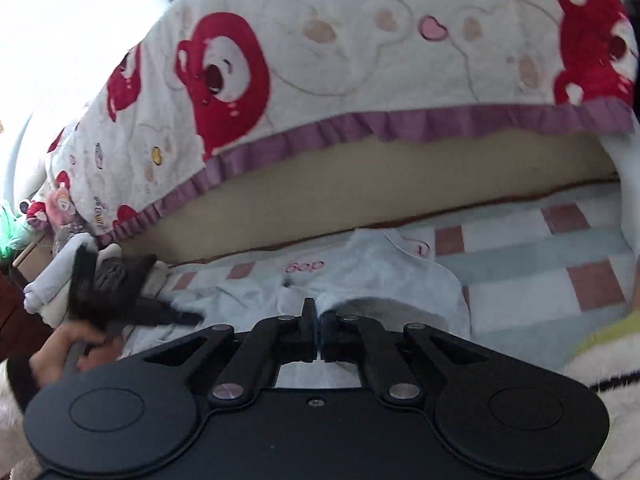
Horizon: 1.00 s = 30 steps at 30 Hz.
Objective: Fold clothes
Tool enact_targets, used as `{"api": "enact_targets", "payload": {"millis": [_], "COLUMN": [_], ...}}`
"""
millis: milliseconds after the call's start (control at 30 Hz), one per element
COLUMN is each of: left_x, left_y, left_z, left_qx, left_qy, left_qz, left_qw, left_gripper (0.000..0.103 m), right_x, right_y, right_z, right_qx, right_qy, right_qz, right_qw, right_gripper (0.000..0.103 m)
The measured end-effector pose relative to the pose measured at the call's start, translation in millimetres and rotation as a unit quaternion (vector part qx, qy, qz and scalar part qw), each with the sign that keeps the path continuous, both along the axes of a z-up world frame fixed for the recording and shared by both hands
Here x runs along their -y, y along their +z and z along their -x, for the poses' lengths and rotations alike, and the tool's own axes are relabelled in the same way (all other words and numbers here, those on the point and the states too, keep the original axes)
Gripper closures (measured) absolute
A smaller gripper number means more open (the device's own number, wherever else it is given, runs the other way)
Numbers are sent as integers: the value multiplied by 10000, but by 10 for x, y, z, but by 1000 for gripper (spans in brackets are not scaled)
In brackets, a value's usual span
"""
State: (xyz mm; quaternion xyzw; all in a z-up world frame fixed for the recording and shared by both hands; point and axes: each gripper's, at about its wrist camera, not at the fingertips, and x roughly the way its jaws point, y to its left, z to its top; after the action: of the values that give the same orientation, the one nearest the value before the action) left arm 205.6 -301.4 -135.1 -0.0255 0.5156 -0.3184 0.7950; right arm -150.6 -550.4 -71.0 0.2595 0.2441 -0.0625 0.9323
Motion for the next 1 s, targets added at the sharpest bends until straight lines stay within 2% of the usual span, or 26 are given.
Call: {"api": "enact_targets", "payload": {"millis": [67, 133, 167, 233, 300, 367, 400, 433, 467, 500, 567, 633, 667, 733, 800, 933, 1000], "left_x": [254, 412, 471, 547, 611, 669, 700, 733, 764, 794, 776, 700, 650, 371, 91, -624, -957], "left_y": [-82, -161, -200, -292, -380, -413, -433, -437, -403, -368, -213, 98, 274, 635, 997, 1695, 1954], "left_z": [-166, -310, -373, -423, -455, -453, -466, -475, -467, -459, -400, -203, -82, 200, 483, 999, 1274], "left_qx": [-132, -319, -414, -572, -702, -701, -665, -593, -480, -366, 113, 915, 1381, 1978, 2563, 3316, 3574], "left_qy": [156, 407, 544, 766, 1000, 1104, 1067, 995, 942, 890, 795, 632, 539, 451, 361, 477, 545], "left_qz": [-3, 29, 66, 2, -107, -125, -118, -150, -334, -520, -521, -592, -632, -299, 39, 555, 669], "left_qw": [9998, 9987, 9976, 9954, 9925, 9913, 9920, 9932, 9938, 9940, 9954, 9920, 9869, 9788, 9659, 9406, 9299], "left_gripper": [59, 59, 55, 48, 46, 40, 42, 59, 99, 102, 102, 102, 102, 102, 102, 102, 102], "right_x": [10, 7, 5, 9, 28, 54, 63, 63, 62, 66, 80, 130, 154, 182, 188, 203, 203], "right_y": [-83, -139, -150, -126, -103, -82, -73, -68, -73, -90, -128, -186, -203, -194, -153, -10, 96], "right_z": [11, 35, 52, 88, 129, 173, 192, 204, 207, 201, 190, 190, 198, 219, 228, 230, 294], "right_qx": [48, 115, 137, 162, 221, 299, 337, 360, 341, 282, 167, 103, 87, 76, 93, -36, 85], "right_qy": [-41, -23, -21, -14, -35, -70, -77, -72, -89, -125, -200, -305, -374, -473, -495, -519, -465], "right_qz": [-65, -108, -101, -34, -21, -34, -35, -15, 20, 42, 69, -18, -51, -15, 171, 510, 462], "right_qw": [10000, 9999, 9999, 9999, 9997, 9995, 9994, 9993, 9994, 9995, 9996, 9995, 9993, 9988, 9986, 9973, 9978], "right_gripper": [99, 99, 99, 99, 99, 99, 99, 99, 99, 99, 99, 99, 99, 99, 99, 99, 99]}}
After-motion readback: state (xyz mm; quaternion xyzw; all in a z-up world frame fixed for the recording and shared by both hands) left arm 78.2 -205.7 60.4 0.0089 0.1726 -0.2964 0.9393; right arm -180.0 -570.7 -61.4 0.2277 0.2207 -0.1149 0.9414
